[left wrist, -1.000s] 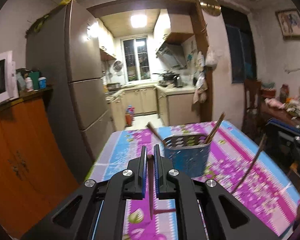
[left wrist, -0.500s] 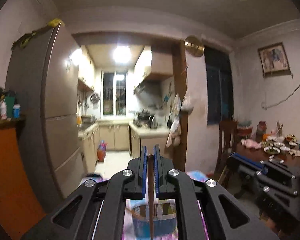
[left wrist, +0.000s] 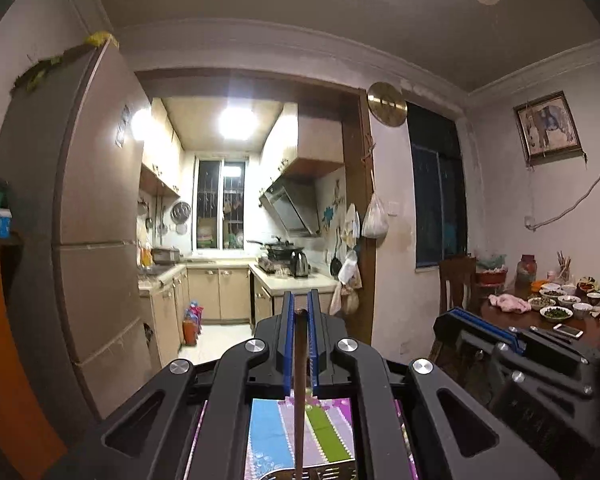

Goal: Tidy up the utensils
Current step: 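Lower both chopsticks into the blue holder and open both tools, then move both open tools back over the last two chopsticks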

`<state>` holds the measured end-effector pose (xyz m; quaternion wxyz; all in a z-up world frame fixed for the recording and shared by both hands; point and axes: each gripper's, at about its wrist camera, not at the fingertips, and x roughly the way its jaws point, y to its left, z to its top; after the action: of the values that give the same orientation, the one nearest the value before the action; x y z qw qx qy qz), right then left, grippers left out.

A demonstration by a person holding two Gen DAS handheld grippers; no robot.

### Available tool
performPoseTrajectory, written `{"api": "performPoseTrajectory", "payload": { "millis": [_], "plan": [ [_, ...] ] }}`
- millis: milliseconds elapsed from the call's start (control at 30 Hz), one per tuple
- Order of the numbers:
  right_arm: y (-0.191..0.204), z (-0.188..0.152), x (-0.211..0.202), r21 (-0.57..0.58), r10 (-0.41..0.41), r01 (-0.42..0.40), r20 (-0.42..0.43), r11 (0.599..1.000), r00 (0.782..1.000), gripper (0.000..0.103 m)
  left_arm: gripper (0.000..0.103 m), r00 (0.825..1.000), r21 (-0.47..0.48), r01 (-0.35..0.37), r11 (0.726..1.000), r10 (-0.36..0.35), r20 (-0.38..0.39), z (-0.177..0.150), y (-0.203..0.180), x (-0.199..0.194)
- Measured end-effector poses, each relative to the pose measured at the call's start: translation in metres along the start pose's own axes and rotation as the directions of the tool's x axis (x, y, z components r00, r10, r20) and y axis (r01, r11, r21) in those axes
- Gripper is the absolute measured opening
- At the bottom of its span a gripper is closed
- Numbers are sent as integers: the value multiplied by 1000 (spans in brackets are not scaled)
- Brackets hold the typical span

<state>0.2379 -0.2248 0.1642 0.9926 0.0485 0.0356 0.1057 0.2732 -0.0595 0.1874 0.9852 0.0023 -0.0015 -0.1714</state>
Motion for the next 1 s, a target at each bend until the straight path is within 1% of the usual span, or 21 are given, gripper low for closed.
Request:
{"api": "performPoseTrajectory", "payload": {
  "millis": [100,200,367,433,467,500,533,567,633,700,733,767,833,900,967,1000],
  "plan": [
    [-7,-18,18,20,-5,6,-41,1000,999,5,8,999,-14,4,1000,-5,-51,-26,9,21],
    [-11,-41,31,52,11,-6,-90,999,996,5,8,995,-25,-3,1000,1,-98,-51,19,33],
    [-14,-72,40,90,6,7,-145,996,989,6,8,986,-37,-31,999,24,-164,-84,33,43],
    [-17,-79,39,93,-9,24,-158,995,987,13,8,983,-43,-36,998,27,-179,-89,37,44],
    [-19,-79,37,93,-17,32,-152,995,988,31,13,983,-46,-41,998,32,-182,-89,38,42],
    [-22,-77,31,98,-29,43,-138,994,990,49,29,983,-48,-45,998,35,-179,-86,40,41],
    [-25,-74,23,106,-40,52,-116,993,992,51,34,985,-50,-54,997,45,-165,-81,42,35],
    [-28,-70,17,107,-47,58,-104,993,993,51,37,987,-53,-60,997,52,-150,-76,43,30],
    [-35,-61,-2,91,-74,81,-76,993,994,51,39,992,-68,-54,996,46,-113,-63,48,11],
    [-42,-54,-24,76,-103,106,-47,991,994,51,41,996,-83,-64,995,58,-71,-48,54,-14],
    [-47,-52,-38,70,-118,121,-35,990,992,51,42,997,-86,-69,994,65,-41,-41,58,-32],
    [-53,-49,-56,63,-140,141,-25,988,990,51,45,997,-83,-76,994,74,-23,-37,59,-43],
    [-63,-46,-86,40,-188,189,-18,981,982,51,49,992,-58,-123,991,125,31,-28,65,-81],
    [-71,-47,-125,-2,-246,246,-11,969,969,53,50,987,-10,-150,989,151,61,-25,67,-122],
    [-76,-53,-164,-41,-298,297,-24,954,954,54,51,985,46,-164,985,162,58,-29,66,-158],
    [-77,-58,-182,-60,-315,312,-37,948,948,54,51,987,73,-160,985,157,39,-34,64,-175]
  ]
}}
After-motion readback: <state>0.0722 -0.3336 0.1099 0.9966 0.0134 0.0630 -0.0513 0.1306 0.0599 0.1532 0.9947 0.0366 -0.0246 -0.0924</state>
